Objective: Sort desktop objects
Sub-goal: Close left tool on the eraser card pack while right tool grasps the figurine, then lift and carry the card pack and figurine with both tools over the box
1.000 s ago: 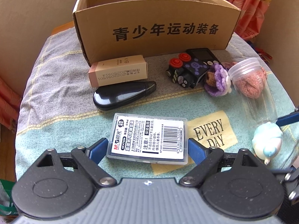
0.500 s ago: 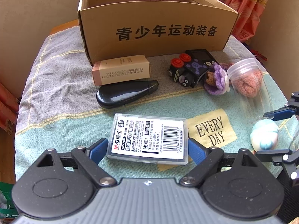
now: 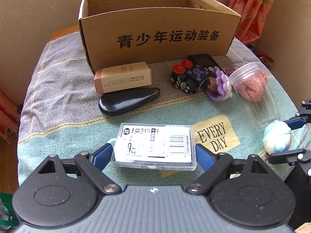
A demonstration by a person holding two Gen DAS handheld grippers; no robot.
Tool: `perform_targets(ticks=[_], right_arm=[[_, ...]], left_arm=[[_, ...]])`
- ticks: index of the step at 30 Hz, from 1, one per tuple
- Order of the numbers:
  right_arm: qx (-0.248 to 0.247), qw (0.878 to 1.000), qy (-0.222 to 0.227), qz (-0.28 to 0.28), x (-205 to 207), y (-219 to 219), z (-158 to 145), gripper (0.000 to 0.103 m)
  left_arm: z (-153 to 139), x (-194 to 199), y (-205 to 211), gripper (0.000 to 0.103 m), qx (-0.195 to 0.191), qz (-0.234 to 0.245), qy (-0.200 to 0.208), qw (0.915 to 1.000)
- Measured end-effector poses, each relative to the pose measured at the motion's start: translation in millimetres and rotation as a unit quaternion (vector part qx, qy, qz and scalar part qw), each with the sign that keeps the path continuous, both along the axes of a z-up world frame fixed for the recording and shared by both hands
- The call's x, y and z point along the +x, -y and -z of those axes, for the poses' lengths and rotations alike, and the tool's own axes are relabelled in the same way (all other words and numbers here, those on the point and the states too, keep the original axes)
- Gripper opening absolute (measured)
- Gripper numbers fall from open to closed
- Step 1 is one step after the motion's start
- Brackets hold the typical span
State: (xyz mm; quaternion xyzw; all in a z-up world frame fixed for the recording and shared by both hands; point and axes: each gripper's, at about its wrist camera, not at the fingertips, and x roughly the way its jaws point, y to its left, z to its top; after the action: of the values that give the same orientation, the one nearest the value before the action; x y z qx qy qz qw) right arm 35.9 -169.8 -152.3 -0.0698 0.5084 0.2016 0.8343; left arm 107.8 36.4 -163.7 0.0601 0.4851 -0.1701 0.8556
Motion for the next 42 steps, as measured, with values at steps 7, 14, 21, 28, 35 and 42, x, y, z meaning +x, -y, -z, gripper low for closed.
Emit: perform_targets(ticks=[7,14,21,28,35,42], right_arm=[[0.002,1.000,0.006,0.004,-5.9,0.5,-7.1,0.059],[0.004,1.000,0.005,-0.002,-9.3,-1.5,-9.1,0.059],[0.005,1.000,0.005,0.002,-8.3,-1.6,-11.1,0.059],[-0.003,1.000,0.020,-0.001,-14.3,-2.1,-23.3,0.059],[-0.005,0.999,0.044,-0.001,-15.5,1.3,-41.7,0.059],[-0.003,0.998,0.068,0.004,-1.3,7.5,-58.0,0.059]], left_arm=[[5.0,-2.3,-4.5,0.090,0.008,-0.012,-0.009,0.9999],[3.9,-3.6,0.6,0.091,0.014,0.003,0.010,0.9999],[9.0,2.4,6.2,0.089,0.032,0.026,0.014,0.9990],[6.8,2.2,1.6,0.088,0.022,0.020,0.006,0.9995],[-14.7,-2.5,-2.4,0.088,0.011,0.026,0.021,0.9994],[-42.9,6.4,5.5,0.088,0.008,0.043,0.040,0.9982]])
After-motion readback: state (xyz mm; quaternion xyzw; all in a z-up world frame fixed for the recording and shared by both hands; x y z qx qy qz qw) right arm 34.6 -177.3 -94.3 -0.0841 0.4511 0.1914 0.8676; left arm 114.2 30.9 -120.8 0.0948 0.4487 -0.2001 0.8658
